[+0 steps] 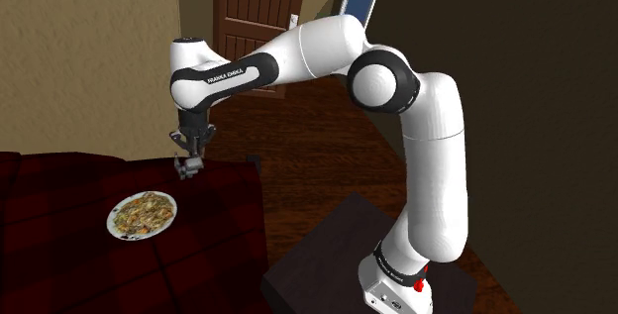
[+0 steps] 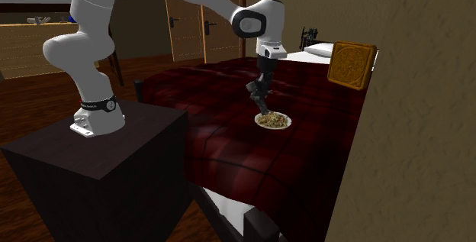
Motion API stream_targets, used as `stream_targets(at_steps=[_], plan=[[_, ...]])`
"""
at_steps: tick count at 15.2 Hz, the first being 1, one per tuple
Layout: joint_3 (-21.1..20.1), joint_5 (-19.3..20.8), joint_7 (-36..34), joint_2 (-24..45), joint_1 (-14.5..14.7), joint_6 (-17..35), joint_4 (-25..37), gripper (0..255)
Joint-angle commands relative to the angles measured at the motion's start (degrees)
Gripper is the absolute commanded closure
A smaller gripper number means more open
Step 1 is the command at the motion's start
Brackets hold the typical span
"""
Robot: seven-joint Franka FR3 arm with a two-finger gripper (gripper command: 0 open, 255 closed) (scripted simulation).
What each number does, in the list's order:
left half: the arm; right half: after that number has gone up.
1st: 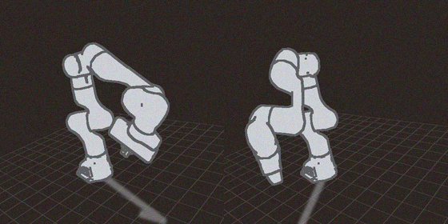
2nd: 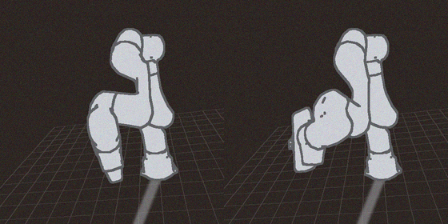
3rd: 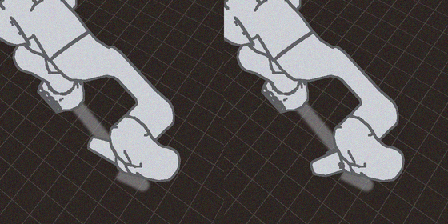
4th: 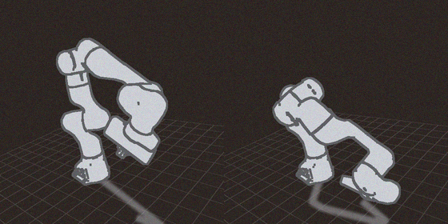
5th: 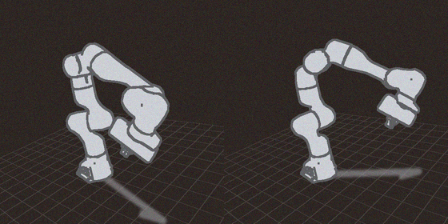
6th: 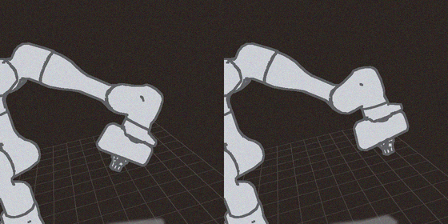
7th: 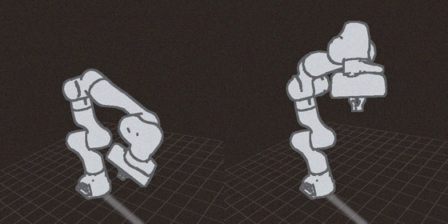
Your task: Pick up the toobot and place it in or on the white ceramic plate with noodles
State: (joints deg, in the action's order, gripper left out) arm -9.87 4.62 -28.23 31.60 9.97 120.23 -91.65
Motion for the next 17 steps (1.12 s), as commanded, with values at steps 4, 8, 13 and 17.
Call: stream_targets(at_steps=[4, 8, 13, 17], plan=[[-0.42, 1.13, -4.52, 8.20, 4.81, -5.62, 13.82, 255], [-0.44, 1.96, -7.33, 17.06, 9.04, -12.22, 29.34, 255], [-0.25, 2.25, -7.97, 20.97, 10.22, -12.14, 33.20, 255], [-0.14, 2.39, -8.01, 22.17, 10.21, -9.95, 32.20, 255]])
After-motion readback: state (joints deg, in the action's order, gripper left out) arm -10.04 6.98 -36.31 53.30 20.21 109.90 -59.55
